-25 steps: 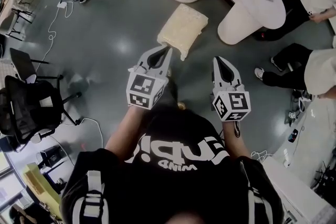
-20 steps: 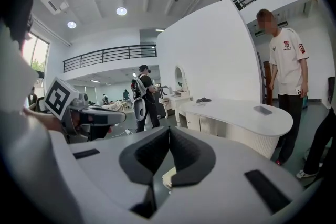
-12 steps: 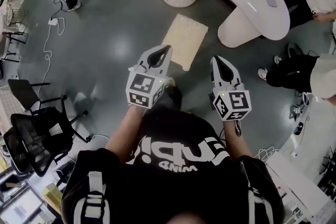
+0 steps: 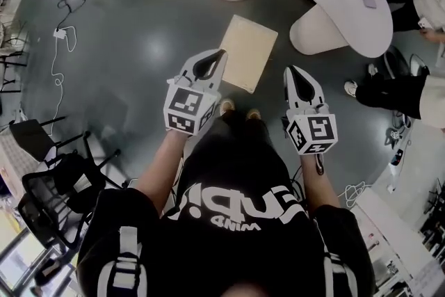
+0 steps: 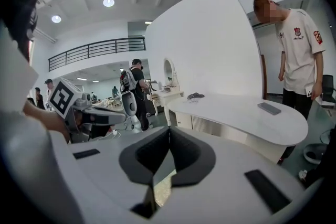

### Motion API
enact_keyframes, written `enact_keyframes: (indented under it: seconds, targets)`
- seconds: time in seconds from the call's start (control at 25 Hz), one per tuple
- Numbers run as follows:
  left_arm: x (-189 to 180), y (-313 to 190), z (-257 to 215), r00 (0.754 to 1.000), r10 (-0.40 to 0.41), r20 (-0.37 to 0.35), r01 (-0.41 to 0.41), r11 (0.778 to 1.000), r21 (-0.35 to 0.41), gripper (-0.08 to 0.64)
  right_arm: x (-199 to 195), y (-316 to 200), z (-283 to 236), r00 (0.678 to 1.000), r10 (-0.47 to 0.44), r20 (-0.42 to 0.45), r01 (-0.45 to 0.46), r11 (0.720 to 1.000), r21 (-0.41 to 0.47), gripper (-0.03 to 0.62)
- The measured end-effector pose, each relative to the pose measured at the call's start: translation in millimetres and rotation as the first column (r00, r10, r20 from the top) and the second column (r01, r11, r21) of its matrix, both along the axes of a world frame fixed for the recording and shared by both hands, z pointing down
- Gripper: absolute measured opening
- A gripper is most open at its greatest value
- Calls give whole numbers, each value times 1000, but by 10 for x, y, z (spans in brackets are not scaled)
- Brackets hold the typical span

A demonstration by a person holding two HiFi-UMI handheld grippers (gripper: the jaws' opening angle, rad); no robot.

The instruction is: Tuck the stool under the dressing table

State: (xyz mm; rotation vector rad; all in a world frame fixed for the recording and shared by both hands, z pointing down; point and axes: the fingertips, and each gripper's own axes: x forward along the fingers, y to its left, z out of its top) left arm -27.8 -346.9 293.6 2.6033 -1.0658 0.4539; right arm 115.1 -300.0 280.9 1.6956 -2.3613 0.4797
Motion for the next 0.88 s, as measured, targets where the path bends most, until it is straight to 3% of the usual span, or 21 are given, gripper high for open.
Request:
enact_keyframes:
  seconds: [0.2, 0.48, 0.88]
  targets:
    - [60, -226, 169, 1000, -28, -8, 28, 999, -16, 9, 142, -255, 92, 999, 53, 10, -53, 998, 22, 21]
    - [266, -477, 545, 1000, -30, 2, 30, 997, -71, 9, 291, -595, 516, 995, 74, 63, -72, 996, -43, 21]
    - [447, -850, 1594, 998, -51, 42, 57, 987, -152, 9, 541, -933, 1593, 996, 64, 56, -55, 987, -150, 21]
